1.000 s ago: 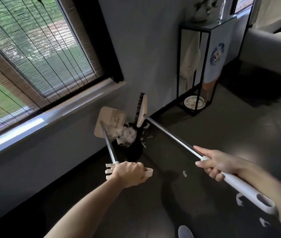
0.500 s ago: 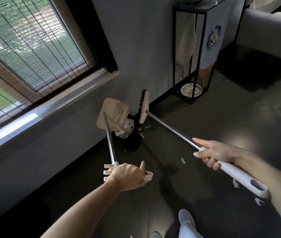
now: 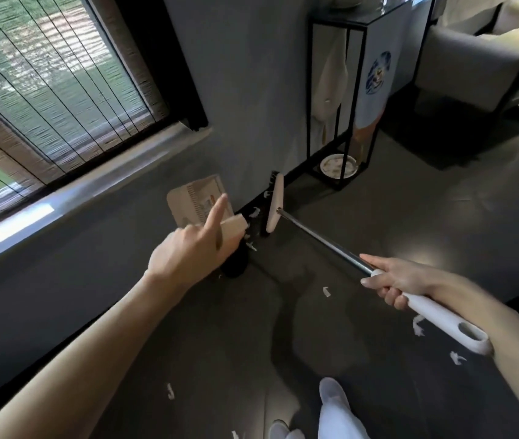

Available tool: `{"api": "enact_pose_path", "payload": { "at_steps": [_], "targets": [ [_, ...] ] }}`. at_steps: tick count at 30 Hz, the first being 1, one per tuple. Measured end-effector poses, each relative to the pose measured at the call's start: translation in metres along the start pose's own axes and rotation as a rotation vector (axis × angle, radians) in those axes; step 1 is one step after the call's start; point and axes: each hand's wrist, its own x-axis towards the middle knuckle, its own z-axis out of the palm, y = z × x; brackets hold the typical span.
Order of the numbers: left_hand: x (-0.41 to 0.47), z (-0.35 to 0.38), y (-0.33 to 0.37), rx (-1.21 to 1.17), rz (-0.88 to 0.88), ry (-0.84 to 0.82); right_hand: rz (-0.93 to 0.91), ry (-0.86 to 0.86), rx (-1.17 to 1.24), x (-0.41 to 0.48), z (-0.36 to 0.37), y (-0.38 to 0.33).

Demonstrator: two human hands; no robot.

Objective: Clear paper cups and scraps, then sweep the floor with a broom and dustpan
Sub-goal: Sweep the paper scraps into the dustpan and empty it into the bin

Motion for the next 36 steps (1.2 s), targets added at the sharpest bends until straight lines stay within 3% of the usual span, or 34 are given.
{"api": "enact_pose_path", "payload": {
  "at_steps": [3, 6, 17, 27, 36],
  "targets": [
    [0.0, -0.019, 0.008, -0.117, -0.119, 0.034, -0.003, 0.032, 0.025, -0.006, 0.004, 0.002],
    [-0.009, -0.015, 0.02, -0.151, -0.125, 0.001, -0.004, 0.057, 0.066, -0.018, 0.005, 0.011],
    [0.006, 0.084, 0.072, -0.577, -0.131, -0.141, 0.031, 0.201, 0.116, -0.073, -0.018, 0.087],
    [0.081, 0.192, 0.203, -0.669, -0.186, -0.417, 0.159, 0.345, 0.11, -0.066, -0.135, 0.141],
    [0.193, 0.26, 0.27, -0.73, -0.248, -0.484, 0.292, 0.348, -0.24, -0.014, -0.257, 0.133]
  ]
}}
